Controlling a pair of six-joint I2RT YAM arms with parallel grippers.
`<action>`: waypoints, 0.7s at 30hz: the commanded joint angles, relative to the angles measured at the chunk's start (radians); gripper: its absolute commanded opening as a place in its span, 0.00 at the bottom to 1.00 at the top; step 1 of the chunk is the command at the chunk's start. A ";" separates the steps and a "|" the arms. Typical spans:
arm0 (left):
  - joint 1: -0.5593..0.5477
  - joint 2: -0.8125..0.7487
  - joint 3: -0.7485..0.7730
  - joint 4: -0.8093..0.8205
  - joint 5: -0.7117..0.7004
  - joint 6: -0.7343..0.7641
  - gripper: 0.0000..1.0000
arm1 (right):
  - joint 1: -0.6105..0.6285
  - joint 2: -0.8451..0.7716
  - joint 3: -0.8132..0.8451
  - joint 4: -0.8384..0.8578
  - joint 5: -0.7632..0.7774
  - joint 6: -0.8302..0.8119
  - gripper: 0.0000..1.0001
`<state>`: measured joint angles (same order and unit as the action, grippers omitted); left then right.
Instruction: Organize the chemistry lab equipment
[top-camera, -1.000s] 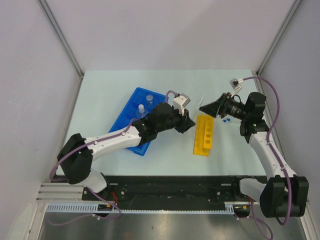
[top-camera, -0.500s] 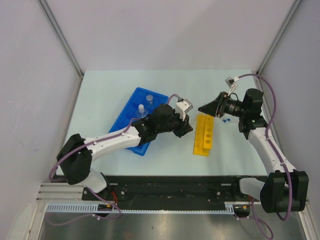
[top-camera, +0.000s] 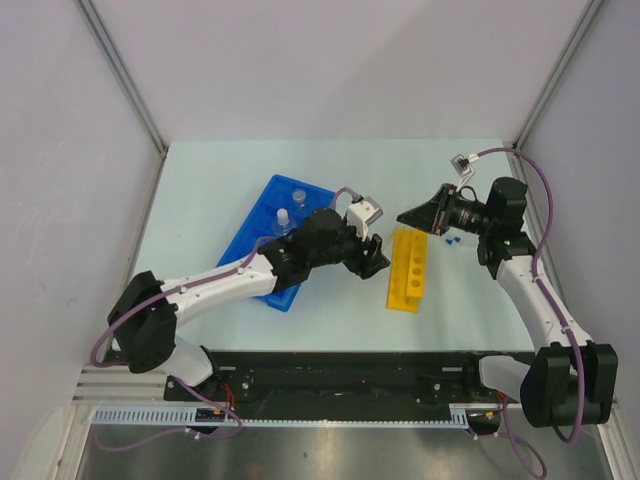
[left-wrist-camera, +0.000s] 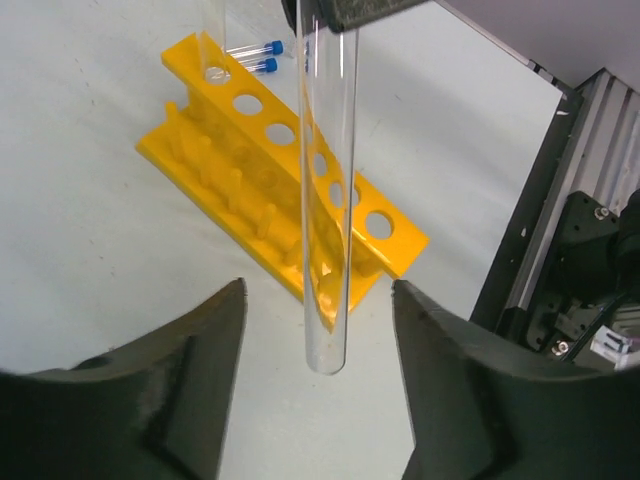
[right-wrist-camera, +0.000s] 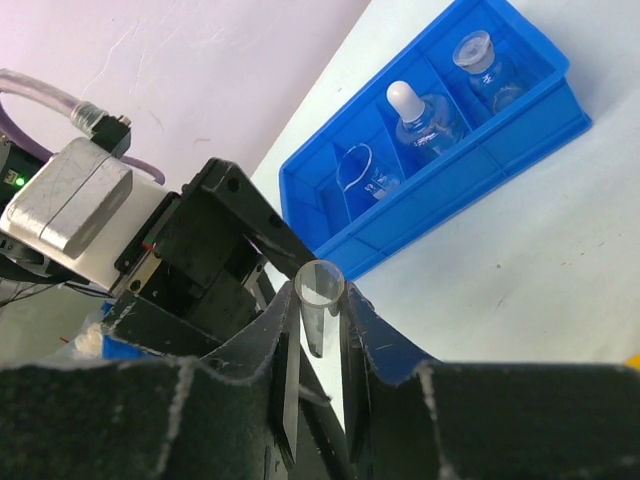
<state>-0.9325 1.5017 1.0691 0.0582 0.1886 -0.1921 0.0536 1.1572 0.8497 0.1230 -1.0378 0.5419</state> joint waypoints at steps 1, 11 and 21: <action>0.006 -0.084 -0.018 0.040 -0.006 0.000 0.71 | -0.026 -0.059 0.045 -0.006 -0.010 -0.046 0.15; 0.139 -0.360 -0.226 0.060 -0.012 -0.101 0.90 | -0.077 -0.148 0.109 -0.331 0.174 -0.498 0.15; 0.224 -0.675 -0.377 -0.148 -0.099 -0.058 0.91 | -0.084 -0.126 0.120 -0.375 0.361 -0.706 0.15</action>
<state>-0.7162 0.9089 0.7242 0.0006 0.1429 -0.2684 -0.0250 1.0187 0.9283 -0.2455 -0.7658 -0.0467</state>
